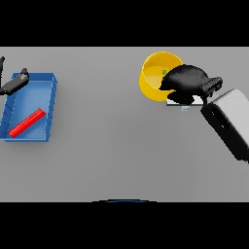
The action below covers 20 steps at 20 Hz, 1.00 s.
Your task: Pick up the red beaker and tilt it to pour out 1 green nut into yellow bowl. Pick up the yellow bowl and place it on the metallic measuring scale.
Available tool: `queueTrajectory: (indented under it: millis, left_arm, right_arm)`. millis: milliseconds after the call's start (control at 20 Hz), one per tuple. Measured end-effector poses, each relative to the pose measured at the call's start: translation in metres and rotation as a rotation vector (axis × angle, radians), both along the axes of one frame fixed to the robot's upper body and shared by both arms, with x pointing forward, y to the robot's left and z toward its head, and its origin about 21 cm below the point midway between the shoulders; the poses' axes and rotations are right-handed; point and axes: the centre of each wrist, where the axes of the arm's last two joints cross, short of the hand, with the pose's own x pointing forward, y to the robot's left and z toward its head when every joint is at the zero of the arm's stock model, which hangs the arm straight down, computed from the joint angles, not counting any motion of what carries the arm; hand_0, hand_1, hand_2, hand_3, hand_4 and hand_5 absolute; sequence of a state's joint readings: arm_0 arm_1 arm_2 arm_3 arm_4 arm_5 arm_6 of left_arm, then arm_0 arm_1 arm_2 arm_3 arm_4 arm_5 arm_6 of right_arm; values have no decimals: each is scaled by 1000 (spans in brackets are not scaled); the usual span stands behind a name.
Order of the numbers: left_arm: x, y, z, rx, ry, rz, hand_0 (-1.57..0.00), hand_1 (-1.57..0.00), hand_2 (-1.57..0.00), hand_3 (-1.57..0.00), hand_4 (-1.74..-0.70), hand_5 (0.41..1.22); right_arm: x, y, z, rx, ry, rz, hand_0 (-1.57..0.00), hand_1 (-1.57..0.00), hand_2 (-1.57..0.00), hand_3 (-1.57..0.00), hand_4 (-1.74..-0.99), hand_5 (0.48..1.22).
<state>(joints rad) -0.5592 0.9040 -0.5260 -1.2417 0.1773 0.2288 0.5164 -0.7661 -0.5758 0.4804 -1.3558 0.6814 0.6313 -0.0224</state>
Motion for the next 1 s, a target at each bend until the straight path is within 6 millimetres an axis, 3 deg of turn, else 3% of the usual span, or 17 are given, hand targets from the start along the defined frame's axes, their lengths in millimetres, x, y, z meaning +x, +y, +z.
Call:
queueTrajectory:
  millis: [200, 400, 650, 1000]
  left_arm:
    - [-5, -9, 2, -14, 19, 6, 1, 1, 1, 1, -824, 759]
    - [-5, -4, 5, -9, 24, 28, 1, 1, 1, 1, -829, 774]
    - [-6, -1, 9, -8, 25, 33, 1, 1, 1, 1, -818, 756]
    - [-3, -6, 4, -6, 36, 32, 1, 1, 1, 1, -796, 729]
  right_arm:
    - [18, -25, -11, 17, 7, -111, -1571, -1571, -1570, -1205, -1720, 1221]
    - [32, -46, -22, 26, 3, -184, -1571, -1571, -1571, -1168, -1720, 1221]
    - [47, -70, -39, 17, 19, -267, -1571, -1571, -1571, -1308, -1723, 1221]
    - [54, -71, -74, 21, 37, -308, -1571, -1499, -1565, -1500, -1727, 1221]
